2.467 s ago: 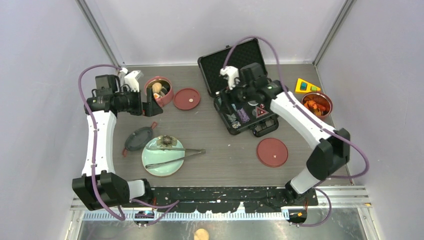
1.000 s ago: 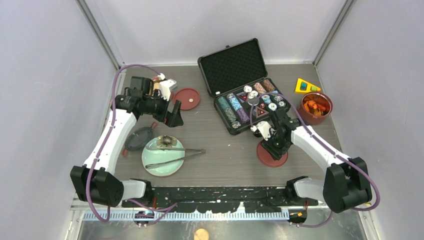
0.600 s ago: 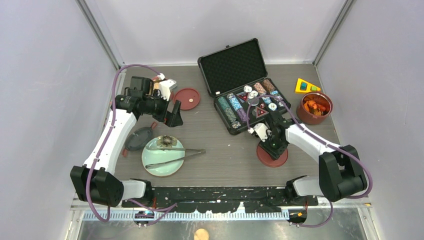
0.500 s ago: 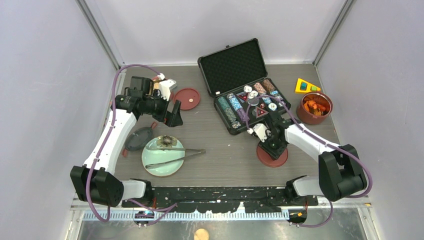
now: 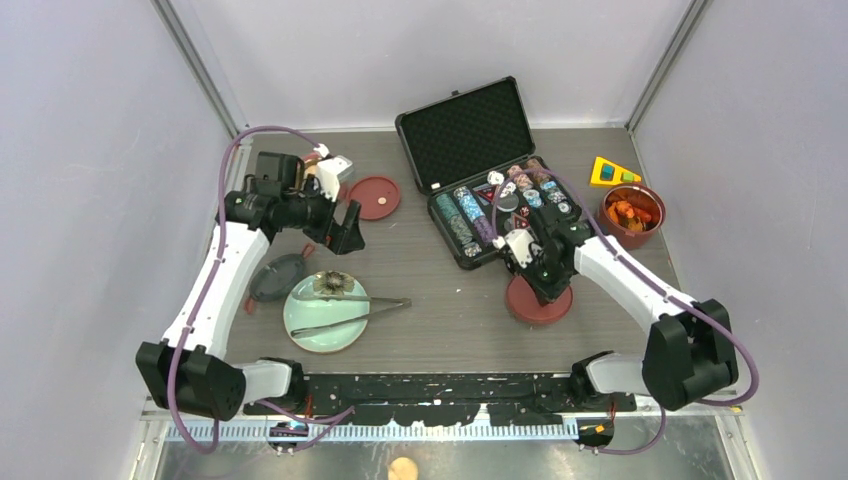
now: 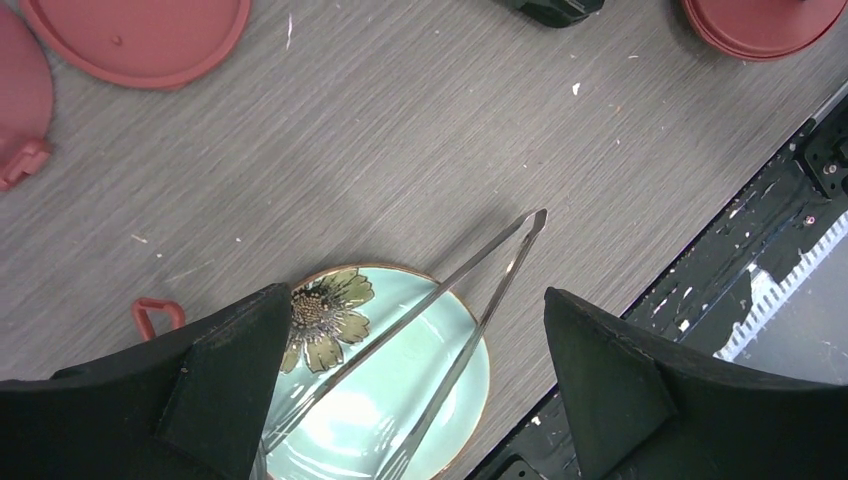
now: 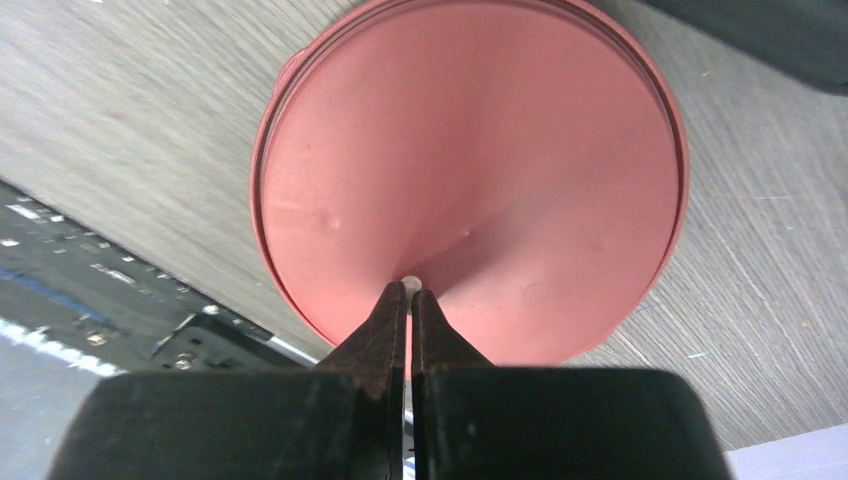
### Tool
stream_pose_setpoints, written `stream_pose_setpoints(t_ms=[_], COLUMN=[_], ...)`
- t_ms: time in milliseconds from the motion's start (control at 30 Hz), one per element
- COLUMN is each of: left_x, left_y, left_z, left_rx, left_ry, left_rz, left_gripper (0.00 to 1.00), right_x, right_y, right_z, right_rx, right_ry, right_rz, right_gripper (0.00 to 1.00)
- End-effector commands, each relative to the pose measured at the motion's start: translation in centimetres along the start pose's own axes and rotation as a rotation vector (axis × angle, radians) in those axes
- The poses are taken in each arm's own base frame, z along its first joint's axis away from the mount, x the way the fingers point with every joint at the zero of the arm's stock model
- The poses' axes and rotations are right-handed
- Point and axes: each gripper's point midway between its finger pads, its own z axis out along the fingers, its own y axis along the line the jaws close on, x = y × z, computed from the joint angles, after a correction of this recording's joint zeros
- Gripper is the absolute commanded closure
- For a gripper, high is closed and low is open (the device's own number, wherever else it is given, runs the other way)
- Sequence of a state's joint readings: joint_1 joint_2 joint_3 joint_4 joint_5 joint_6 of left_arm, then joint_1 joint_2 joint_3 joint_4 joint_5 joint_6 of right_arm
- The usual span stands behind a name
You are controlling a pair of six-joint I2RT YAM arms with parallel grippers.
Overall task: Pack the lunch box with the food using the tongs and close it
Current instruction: Pick up the box lid from the center of the board.
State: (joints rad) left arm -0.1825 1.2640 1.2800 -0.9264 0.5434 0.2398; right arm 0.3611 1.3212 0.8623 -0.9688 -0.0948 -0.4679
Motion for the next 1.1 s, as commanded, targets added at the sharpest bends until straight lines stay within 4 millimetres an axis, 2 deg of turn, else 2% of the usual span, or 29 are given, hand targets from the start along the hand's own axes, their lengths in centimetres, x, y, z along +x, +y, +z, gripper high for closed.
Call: stream_pose_setpoints(t_ms=[0,67,233,400,467,633,767,900,1067], left_x=[-2.7,-3.2,-4.7,-5.5,-6.3,-9.8,-11.2,-10.1,-6.9], left_y=[-1.9,-2.9,-6.1,-8.6,-10.3,-14.5,-18.5,-21.5,-24.1], left_z=[-2.4,-2.8,-3.9,-3.3,-2.7,-2.3,-2.3,-1.7,-1.1], left_rx=[0.020,0.037,0.089,0.046,0.028,-0.031,-0.074,-0.068,-0.001], left_ry=[-0.094,-0.109,-0.151,-0.185,-0.213,-0.372,-0.521,-0.624,-0.681], left_rz=[0.136,0.192,0.431,0.788,0.967,1.273,1.494,1.694,1.890], left_gripper=[0.00,0.00,0.00,0.00,0.01,0.14,0.27,0.36,0.43], right_x=[-2.5,-3.9,-7.8,-11.8,-12.8,-14.2,-14.7,-15.0,-15.2], right_y=[2.0,2.3,4.6,6.4,7.1,9.0,10.2,11.1,12.0], right_z=[-4.3,-5.7,-9.5,-13.7,-15.2,-17.3,-17.9,-18.5,-19.3], right_rx=[-0.082,-0.101,-0.254,-0.366,-0.398,-0.471,-0.534,-0.583,-0.636], right_ry=[-0.119,-0.179,-0.307,-0.447,-0.483,-0.530,-0.538,-0.551,-0.568], right_rz=[0.024,0.026,0.039,0.028,0.015,-0.009,0.005,0.016,0.024], right_gripper=[0.99,1.00,0.99,0.99,1.00,0.99,0.99,1.00,0.99])
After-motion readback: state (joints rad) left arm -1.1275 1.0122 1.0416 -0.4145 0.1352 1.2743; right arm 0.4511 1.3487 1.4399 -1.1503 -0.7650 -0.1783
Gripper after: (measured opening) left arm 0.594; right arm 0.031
